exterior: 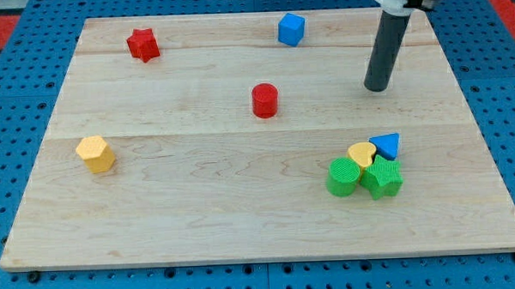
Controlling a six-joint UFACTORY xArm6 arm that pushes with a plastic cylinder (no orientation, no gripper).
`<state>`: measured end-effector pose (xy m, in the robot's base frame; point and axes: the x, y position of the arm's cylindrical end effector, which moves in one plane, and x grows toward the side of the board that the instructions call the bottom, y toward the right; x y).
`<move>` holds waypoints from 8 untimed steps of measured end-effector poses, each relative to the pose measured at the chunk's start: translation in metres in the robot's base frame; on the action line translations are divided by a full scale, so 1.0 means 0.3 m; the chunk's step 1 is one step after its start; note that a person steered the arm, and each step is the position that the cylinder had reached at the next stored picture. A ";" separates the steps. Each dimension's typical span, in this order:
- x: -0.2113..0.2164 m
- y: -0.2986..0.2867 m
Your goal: Move the red circle to the top of the yellow heart
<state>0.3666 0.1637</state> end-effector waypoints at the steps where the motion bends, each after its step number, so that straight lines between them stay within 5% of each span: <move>1: -0.088 -0.161; 6: 0.006 -0.651; 8: 0.147 -0.384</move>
<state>0.4106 0.0485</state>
